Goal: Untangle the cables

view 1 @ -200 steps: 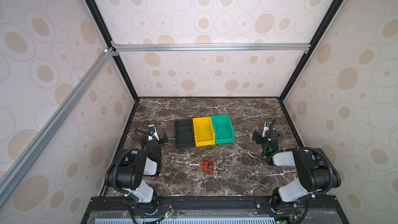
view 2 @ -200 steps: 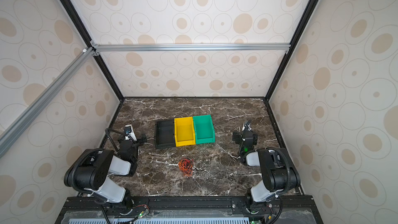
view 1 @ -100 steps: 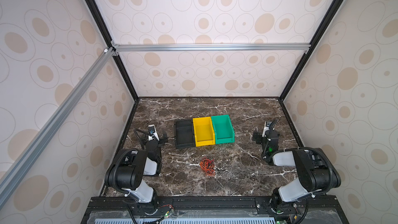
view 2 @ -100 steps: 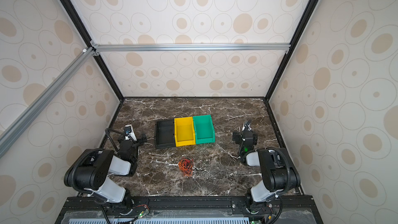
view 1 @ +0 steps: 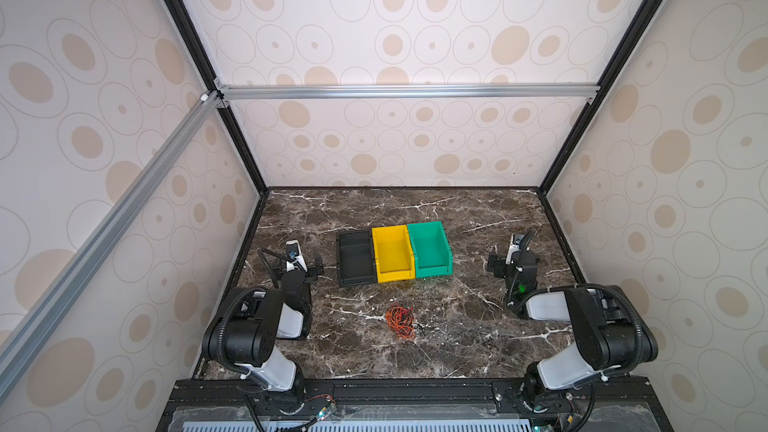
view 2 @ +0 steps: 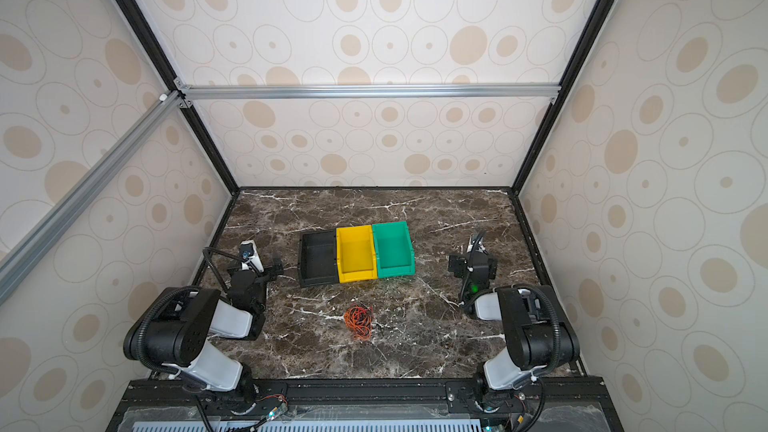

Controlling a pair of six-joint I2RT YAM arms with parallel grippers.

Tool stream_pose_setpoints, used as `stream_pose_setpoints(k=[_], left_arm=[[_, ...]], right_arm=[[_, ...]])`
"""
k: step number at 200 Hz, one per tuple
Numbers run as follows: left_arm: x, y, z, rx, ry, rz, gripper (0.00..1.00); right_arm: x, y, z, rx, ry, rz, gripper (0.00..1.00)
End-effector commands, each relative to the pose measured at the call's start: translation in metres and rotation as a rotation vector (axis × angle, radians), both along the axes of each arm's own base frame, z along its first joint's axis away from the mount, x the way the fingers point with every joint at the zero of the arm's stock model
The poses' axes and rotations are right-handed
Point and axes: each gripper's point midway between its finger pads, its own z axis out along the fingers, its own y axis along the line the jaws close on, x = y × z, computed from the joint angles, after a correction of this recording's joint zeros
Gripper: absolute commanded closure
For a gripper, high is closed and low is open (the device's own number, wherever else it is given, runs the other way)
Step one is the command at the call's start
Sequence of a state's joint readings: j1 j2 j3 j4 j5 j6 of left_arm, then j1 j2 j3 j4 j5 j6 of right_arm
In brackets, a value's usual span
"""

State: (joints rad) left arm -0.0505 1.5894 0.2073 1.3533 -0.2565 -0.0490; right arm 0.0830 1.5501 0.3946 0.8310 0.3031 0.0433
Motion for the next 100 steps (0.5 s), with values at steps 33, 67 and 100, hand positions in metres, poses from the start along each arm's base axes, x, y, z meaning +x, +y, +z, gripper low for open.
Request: stream_pose_setpoints(k=[33,67,100], left_arm=[[0.000,0.003,0.014,0.001,-0.052,0.018,0.01],[0.004,0.004,0.026,0.005,-0.015,0.032,0.01],[0.019,0.001,0.052,-0.061,0.042,0.027,0.01]], right_arm=[[0.003,-0.004,0.013,-0.008,-0.044,-0.017,0.00],[0.003,-0.008,0.035,-0.008,0.003,-0.042,0.01],[0.000,-0.001,0.065,0.050,0.017,-0.023,0.03]])
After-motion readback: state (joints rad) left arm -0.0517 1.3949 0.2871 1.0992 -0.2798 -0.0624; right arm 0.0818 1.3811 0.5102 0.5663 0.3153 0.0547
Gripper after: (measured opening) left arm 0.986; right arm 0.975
